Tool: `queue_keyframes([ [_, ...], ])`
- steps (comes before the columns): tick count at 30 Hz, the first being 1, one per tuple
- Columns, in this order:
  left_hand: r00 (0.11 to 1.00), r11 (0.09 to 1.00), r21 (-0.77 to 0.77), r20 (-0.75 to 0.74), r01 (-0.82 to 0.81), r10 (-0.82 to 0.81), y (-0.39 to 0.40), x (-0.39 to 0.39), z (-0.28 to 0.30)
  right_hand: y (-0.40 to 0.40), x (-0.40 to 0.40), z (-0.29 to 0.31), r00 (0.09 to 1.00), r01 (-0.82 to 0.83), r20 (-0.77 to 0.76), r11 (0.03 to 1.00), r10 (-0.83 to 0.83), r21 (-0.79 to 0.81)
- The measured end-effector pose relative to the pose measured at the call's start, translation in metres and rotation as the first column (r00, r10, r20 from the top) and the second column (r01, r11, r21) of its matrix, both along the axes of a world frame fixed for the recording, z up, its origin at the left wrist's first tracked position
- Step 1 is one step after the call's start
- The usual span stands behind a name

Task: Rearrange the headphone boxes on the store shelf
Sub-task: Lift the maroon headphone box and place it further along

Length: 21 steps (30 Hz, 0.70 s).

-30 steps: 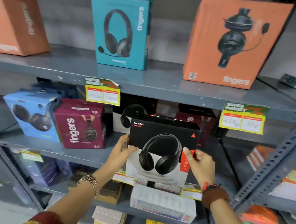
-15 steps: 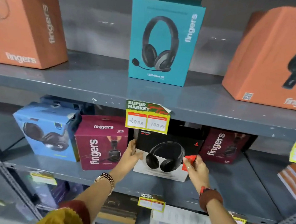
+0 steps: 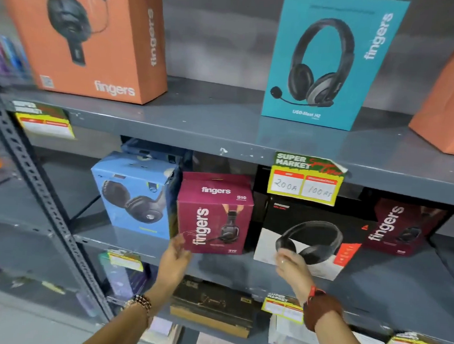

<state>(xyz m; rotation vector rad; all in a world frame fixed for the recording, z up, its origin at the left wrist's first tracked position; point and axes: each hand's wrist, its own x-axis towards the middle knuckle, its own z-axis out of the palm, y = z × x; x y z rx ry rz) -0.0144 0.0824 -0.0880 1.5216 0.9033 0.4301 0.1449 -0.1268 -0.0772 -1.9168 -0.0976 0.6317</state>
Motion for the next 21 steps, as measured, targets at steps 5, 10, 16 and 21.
queue_keyframes([
  [5,0.993,0.998,0.021,0.104,-0.051,0.048,0.027,-0.012,0.037,0.063,-0.029,0.050,0.981,-0.160,0.129,0.978,0.144,0.131],
  [10,0.984,0.999,-0.005,0.173,0.035,-0.034,0.028,-0.003,0.067,0.086,-0.033,0.070,0.980,-0.165,0.143,0.962,0.136,0.218],
  [16,0.963,1.000,-0.017,0.267,-0.025,0.029,-0.012,-0.026,0.079,0.057,-0.045,0.071,0.967,-0.216,0.192,0.940,0.169,0.264],
  [21,0.945,0.985,-0.026,0.279,-0.169,0.169,-0.065,-0.063,0.070,0.001,-0.064,0.059,0.952,-0.289,0.195,0.906,0.237,0.309],
])
